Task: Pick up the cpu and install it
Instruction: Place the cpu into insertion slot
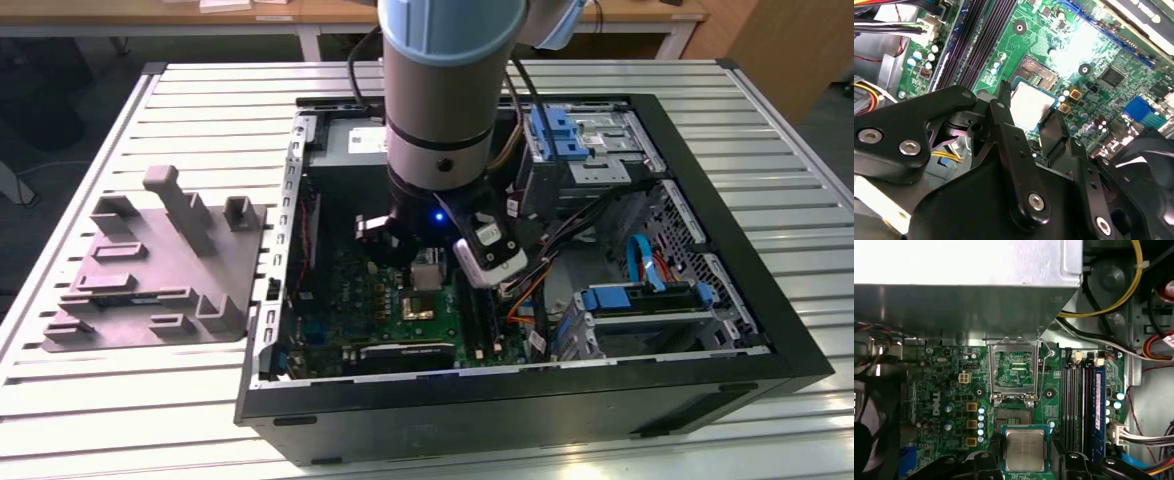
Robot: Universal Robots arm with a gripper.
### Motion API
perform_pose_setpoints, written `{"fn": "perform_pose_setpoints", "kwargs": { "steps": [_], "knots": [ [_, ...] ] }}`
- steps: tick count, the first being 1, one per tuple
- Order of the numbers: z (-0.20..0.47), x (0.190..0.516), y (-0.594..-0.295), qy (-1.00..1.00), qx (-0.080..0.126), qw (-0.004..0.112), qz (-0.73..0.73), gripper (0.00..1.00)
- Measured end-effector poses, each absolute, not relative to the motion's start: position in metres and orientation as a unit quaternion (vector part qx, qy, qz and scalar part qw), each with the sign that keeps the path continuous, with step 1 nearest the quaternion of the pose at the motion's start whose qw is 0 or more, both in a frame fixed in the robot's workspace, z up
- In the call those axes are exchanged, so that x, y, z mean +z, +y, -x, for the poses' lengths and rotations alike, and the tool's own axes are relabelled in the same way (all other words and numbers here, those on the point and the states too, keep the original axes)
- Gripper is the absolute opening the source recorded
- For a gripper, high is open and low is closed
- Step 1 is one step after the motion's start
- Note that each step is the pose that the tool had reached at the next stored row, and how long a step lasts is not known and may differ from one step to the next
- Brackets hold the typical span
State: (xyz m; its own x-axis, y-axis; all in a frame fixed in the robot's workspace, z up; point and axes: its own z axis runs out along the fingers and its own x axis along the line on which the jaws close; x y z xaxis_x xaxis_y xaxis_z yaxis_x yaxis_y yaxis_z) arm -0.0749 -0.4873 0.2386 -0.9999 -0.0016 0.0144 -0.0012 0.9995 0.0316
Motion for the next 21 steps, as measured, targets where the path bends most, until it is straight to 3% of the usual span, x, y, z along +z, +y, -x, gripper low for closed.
{"fn": "perform_pose_setpoints", "kwargs": {
  "steps": [21],
  "knots": [
    [0.079, 0.214, -0.487, -1.0, -0.016, 0.008, -0.001, 0.47]
  ]
}}
